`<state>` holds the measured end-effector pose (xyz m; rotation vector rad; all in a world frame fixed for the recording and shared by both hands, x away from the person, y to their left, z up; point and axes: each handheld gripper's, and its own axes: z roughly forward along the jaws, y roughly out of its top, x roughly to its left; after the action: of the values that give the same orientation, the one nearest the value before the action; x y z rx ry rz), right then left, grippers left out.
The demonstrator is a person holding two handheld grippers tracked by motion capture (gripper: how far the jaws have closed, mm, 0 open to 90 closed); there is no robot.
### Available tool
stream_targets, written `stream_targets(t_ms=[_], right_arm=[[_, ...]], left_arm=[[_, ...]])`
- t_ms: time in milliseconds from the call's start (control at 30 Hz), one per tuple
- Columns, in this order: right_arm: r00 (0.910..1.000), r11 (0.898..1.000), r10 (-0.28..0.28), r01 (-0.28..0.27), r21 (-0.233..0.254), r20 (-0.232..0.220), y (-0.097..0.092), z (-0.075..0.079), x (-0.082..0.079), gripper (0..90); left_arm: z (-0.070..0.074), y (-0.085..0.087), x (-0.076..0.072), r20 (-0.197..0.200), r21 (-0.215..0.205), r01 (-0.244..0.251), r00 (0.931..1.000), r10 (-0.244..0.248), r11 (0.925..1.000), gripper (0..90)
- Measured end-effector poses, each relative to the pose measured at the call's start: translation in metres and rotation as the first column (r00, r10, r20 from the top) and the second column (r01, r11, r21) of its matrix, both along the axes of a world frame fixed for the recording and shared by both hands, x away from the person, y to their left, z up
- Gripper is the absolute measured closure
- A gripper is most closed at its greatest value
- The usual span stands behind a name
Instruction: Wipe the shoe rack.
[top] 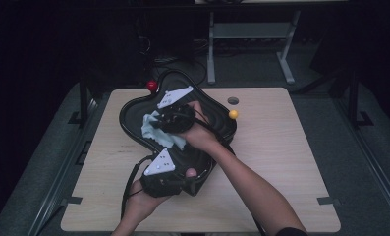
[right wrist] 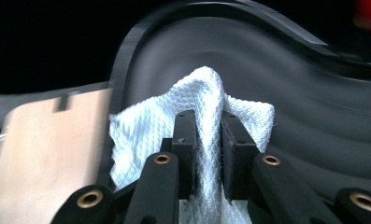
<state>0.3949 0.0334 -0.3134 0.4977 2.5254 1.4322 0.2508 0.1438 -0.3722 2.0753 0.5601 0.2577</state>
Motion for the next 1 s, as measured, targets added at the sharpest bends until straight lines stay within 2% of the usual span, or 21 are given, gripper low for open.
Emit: stream_targets(t_ms=[33, 100, 200, 267, 300, 367, 433, 467, 500, 567, 633, 667, 700, 733, 800, 833, 867, 900, 1000], right_arm=[[0.9996, 1.0, -0.023, 0.023, 0.016, -0.014, -0.002, 0.0, 0.004, 78.1], [0.9998, 1.0, -0.021, 0.021, 0.013, -0.006, -0.001, 0.0, 0.001, 78.2], [0.9976, 0.997, 0.07, -0.07, 0.014, -0.005, 0.01, 0.0, -0.013, 77.8], [0.9968, 0.997, 0.077, -0.077, -0.006, 0.023, 0.014, 0.001, -0.016, 78.0], [0.9985, 0.998, 0.054, -0.054, 0.017, 0.014, 0.012, 0.001, -0.008, 78.6], [0.9998, 1.0, -0.016, 0.015, 0.026, 0.014, 0.008, 0.003, 0.002, 78.6], [0.9995, 0.999, -0.032, 0.032, 0.032, 0.008, 0.006, 0.003, 0.005, 78.5], [0.9994, 0.999, -0.033, 0.033, 0.038, 0.0, 0.007, 0.003, 0.006, 78.3], [0.9995, 0.999, -0.03, 0.03, 0.039, 0.01, 0.009, 0.003, 0.003, 77.8], [0.9995, 0.999, 0.025, -0.025, 0.041, 0.018, 0.016, 0.002, -0.007, 77.6], [0.9971, 0.998, 0.049, -0.05, 0.022, 0.058, 0.024, 0.003, -0.013, 77.6], [0.9971, 0.998, 0.049, -0.05, 0.022, 0.058, 0.024, 0.003, -0.013, 77.6], [0.998, 0.999, 0.001, -0.004, 0.036, 0.063, 0.021, 0.004, -0.004, 77.7], [0.998, 0.999, 0.001, -0.004, 0.036, 0.063, 0.021, 0.004, -0.004, 77.7], [0.9978, 0.997, -0.049, 0.046, 0.056, 0.045, 0.018, 0.006, 0.007, 77.4], [0.9978, 0.997, -0.049, 0.046, 0.056, 0.045, 0.018, 0.006, 0.007, 77.4], [0.9977, 0.998, -0.042, 0.04, 0.055, 0.053, 0.02, 0.005, 0.004, 77.4], [0.9986, 0.998, 0.021, -0.024, 0.062, 0.049, 0.027, 0.005, -0.005, 76.8], [0.9964, 0.998, 0.039, -0.043, 0.054, 0.075, 0.033, 0.006, -0.01, 76.7]], left_arm=[[0.0, 0.0, 0.0, 0.002, 0.0, 0.0, 1.0, 0.0, 1.0, 60.0], [0.0, 0.0, 0.0, -0.001, 0.0, 0.0, 1.0, 0.0, 1.0, 60.1], [0.0, 0.0, 0.0, -0.001, 0.0, 0.001, 1.0, -0.001, 1.0, 60.0], [0.0, 0.0, 0.0, -0.002, 0.0, 0.001, 1.0, -0.001, 1.0, 60.0], [0.0, 0.0, 0.0, -0.001, 0.0, 0.0, 1.0, 0.0, 1.0, 60.0], [0.0, 0.0, 0.0, 0.001, 0.001, -0.001, 1.0, 0.001, 1.0, 60.0], [0.0, 0.0, 0.0, 0.002, 0.002, -0.001, 1.0, 0.001, 1.0, 60.0], [0.0, 0.0, -0.001, 0.002, 0.001, -0.001, 1.0, 0.001, 1.0, 60.0], [0.0, 0.0, 0.0, 0.001, -0.001, -0.001, 1.0, 0.001, 1.0, 60.0], [0.0, 0.0, -0.001, 0.001, 0.003, 0.0, 1.0, 0.0, 1.0, 60.0], [0.0, 0.0, 0.0, -0.001, 0.001, 0.001, 1.0, -0.001, 1.0, 60.0], [0.0, 0.0, 0.0, -0.001, 0.001, 0.001, 1.0, -0.001, 1.0, 60.0], [0.0, 0.001, 0.0, 0.003, 0.004, 0.001, 1.0, -0.001, 1.0, 60.0], [0.0, 0.0, 0.0, 0.003, 0.002, 0.001, 1.0, -0.001, 1.0, 60.0], [0.0, 0.0, 0.0, 0.002, 0.001, 0.002, 1.0, -0.002, 1.0, 60.0], [0.0, 0.0, 0.0, 0.002, 0.001, 0.002, 1.0, -0.002, 1.0, 60.0], [0.0, 0.001, 0.0, 0.003, 0.005, 0.003, 1.0, -0.003, 1.0, 60.0], [0.0, 0.001, 0.0, 0.004, 0.004, 0.004, 1.0, -0.004, 1.0, 60.0], [0.0, 0.001, 0.0, 0.005, 0.002, 0.002, 1.0, -0.002, 1.0, 60.0]])
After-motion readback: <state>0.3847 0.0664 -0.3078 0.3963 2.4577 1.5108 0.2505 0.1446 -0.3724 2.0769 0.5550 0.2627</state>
